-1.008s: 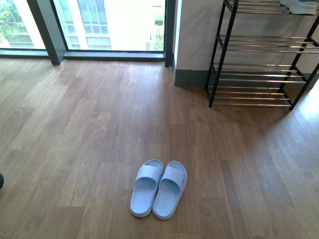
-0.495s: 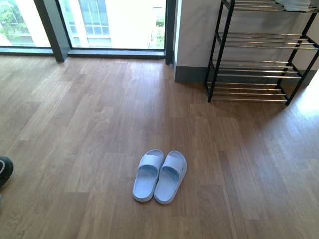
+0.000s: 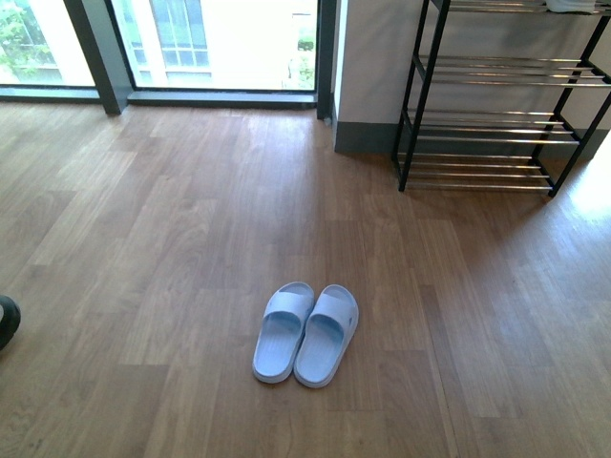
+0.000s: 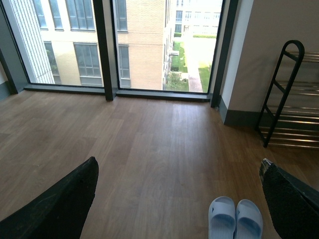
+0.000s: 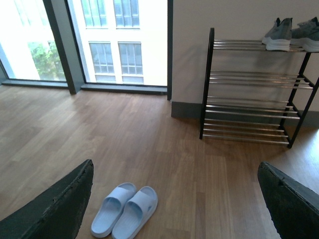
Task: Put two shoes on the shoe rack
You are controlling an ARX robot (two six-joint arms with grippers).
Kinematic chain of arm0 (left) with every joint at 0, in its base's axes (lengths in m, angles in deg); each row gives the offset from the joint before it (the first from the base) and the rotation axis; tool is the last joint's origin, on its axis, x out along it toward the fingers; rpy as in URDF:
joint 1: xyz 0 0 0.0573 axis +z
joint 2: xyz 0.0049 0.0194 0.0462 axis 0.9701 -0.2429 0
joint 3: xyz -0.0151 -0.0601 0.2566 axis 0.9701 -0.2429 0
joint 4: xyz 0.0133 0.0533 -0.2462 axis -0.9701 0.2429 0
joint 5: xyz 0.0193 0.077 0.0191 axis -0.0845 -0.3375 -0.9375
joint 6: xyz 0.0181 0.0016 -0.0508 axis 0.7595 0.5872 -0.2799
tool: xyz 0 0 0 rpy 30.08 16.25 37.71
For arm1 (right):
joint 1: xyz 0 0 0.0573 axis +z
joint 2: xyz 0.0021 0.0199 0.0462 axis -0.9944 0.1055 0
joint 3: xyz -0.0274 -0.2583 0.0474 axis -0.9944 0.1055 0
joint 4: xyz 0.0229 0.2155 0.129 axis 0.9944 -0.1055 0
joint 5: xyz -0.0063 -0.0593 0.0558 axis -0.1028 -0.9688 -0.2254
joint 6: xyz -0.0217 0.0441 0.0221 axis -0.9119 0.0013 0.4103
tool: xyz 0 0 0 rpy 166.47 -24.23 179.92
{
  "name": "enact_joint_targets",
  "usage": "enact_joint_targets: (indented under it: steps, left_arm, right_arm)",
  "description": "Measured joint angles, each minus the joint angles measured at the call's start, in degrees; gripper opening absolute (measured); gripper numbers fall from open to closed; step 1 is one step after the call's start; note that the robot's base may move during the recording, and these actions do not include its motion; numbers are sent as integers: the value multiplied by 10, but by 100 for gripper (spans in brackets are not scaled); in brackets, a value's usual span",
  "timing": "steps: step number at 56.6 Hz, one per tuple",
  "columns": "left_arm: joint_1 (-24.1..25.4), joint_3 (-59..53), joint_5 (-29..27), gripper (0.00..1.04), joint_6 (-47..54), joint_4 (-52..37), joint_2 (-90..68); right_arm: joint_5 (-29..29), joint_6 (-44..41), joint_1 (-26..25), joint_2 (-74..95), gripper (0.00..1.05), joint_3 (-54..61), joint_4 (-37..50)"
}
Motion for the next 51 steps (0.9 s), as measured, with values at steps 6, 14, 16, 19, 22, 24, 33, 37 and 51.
enact_joint_targets:
  steps: [6,14,16,19,22,24,33,37,51]
  left_arm:
    - [0,0,0,95,0,0,0]
    - [0,0,0,95,0,0,0]
    - [0,0,0,95,0,0,0]
    - [0,0,0,95,0,0,0]
    - [0,0,0,95,0,0,0]
    - [0,0,0,95,0,0,0]
    - [0,0,0,95,0,0,0]
    - [0,0,0,95,0,0,0]
    - [0,0,0,95,0,0,0]
  right_arm:
    - [0,0,0,0,96,0,0]
    - [0,0,0,0,96,0,0]
    - [0,0,0,0,96,0,0]
    - [-1,0,0,0,96,0,0]
    - [0,0,0,0,96,0,0]
    - [0,0,0,0,96,0,0]
    - [-1,0,0,0,96,0,0]
    - [-1,0,0,0,96,0,0]
    - [-2,0,0,0,96,0,0]
